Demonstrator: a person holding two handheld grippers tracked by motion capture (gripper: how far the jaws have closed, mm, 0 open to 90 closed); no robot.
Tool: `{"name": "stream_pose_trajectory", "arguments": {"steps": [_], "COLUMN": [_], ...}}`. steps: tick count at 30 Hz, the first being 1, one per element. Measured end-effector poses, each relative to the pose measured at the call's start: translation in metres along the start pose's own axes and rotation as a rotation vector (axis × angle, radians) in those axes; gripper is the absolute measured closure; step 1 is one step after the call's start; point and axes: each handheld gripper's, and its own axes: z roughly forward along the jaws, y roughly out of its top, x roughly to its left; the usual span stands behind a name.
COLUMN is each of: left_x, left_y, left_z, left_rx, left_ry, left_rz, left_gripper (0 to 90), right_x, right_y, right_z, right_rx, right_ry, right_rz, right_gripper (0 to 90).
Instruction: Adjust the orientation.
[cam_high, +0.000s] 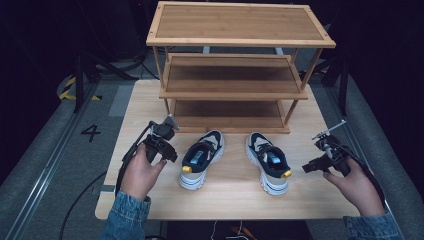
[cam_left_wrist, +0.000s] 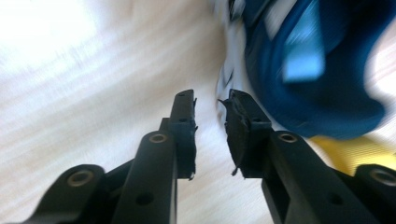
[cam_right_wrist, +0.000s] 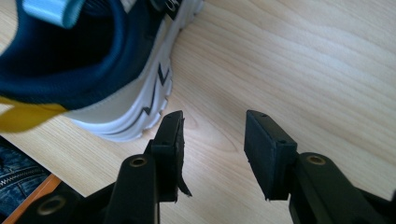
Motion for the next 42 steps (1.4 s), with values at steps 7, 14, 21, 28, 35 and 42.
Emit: {"name": "stream_pose_trajectory", "arguments": {"steps": [7, 14, 21, 28, 35, 42], "left_x": [-0.016, -0.034, -0.062, -0.071, -0.079, -0.097], "left_y": [-0.001, 0.003, 0.012, 0.011, 0.008, 0.010], "left_z": [0.008, 0.014, 0.022, 0.009, -0.013, -0.029], "left_rx": [0.017, 0.034, 0.056, 0.042, -0.033, -0.111], "left_ry": [-0.017, -0.042, -0.075, 0.025, 0.040, -0.017], "left_rz": [0.052, 0.116, 0.193, 0.266, 0.324, 0.343], "left_gripper": [78.2, 75.9, 70.5, 55.2, 50.0, 41.1], "right_x": [0.002, 0.001, -0.001, -0.005, -0.006, -0.009], "right_y": [0.007, 0.006, 0.001, -0.004, -0.008, -0.013], "right_z": [0.001, -0.002, -0.003, -0.006, -0.005, -0.006], "right_rx": [-0.002, -0.008, -0.011, -0.016, -0.013, -0.012], "right_ry": [0.005, 0.000, -0.002, -0.002, -0.003, -0.004], "right_rz": [-0.015, -0.012, 0.001, 0.015, 0.023, 0.038], "right_gripper": [57.9, 57.8, 57.6, 57.4, 56.9, 56.4]}}
